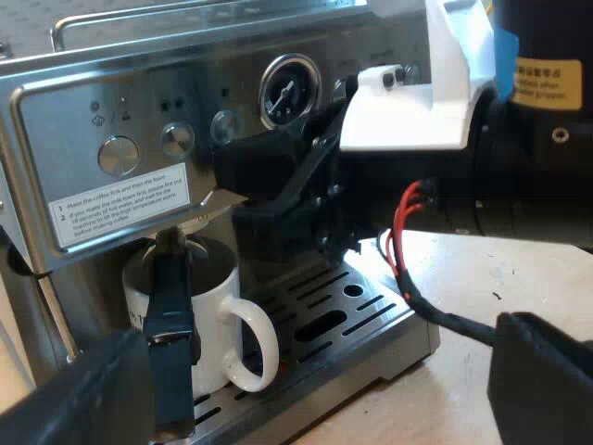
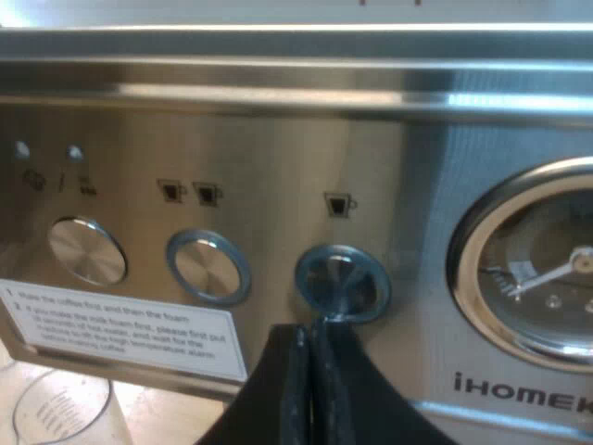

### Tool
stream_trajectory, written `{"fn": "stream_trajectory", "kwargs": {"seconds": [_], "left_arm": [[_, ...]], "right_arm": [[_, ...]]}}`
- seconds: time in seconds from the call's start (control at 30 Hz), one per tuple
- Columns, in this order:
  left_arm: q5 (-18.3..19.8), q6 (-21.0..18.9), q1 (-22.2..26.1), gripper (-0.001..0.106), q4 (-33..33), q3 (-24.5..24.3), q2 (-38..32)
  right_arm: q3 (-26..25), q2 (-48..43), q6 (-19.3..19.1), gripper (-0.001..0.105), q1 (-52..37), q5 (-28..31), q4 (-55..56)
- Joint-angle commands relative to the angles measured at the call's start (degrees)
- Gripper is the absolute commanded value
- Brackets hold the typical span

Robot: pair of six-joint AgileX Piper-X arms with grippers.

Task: Place mug into machine

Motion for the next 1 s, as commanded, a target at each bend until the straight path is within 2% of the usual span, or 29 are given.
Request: {"fn": "stream_trajectory", "kwargs": {"seconds": [0.03,0.2,0.4,0.47,0.7,0.8,0.87,0.93,1.0], "left_arm": [[-0.08,-0.64,-0.26,0.078,-0.92,-0.14,0.09],[-0.08,-0.64,-0.26,0.078,-0.92,-0.14,0.09],[-0.08,-0.64,-0.26,0.078,-0.92,-0.14,0.09],[-0.08,-0.64,-0.26,0.078,-0.92,-0.14,0.09],[-0.08,-0.64,-0.26,0.078,-0.92,-0.14,0.09],[-0.08,-0.64,-0.26,0.078,-0.51,-0.14,0.09],[-0.53,-0.64,-0.26,0.078,-0.51,-0.53,-0.17],[-0.51,-0.64,-0.26,0.078,-0.51,-1.40,-0.60],[-0.51,-0.64,-0.26,0.078,-0.51,-2.44,-0.83]], "right_arm": [[-0.57,-0.30,-0.91,0.000,-0.31,2.78,-3.14],[-0.57,-0.30,-0.91,0.000,-0.31,5.96,-3.53],[-0.57,0.00,0.78,0.000,-0.47,7.03,-5.17],[-0.57,-0.01,1.52,0.000,-0.47,9.36,-5.28],[-0.57,0.77,1.89,0.000,-0.47,9.75,-4.76],[-0.57,0.77,1.07,0.000,-0.47,9.59,-4.60],[-0.57,-0.27,-1.24,0.000,0.13,8.46,-3.41],[-0.57,-1.76,-3.45,0.000,0.76,5.81,0.27],[-0.57,-3.90,-3.57,0.000,1.72,2.62,4.69]]}}
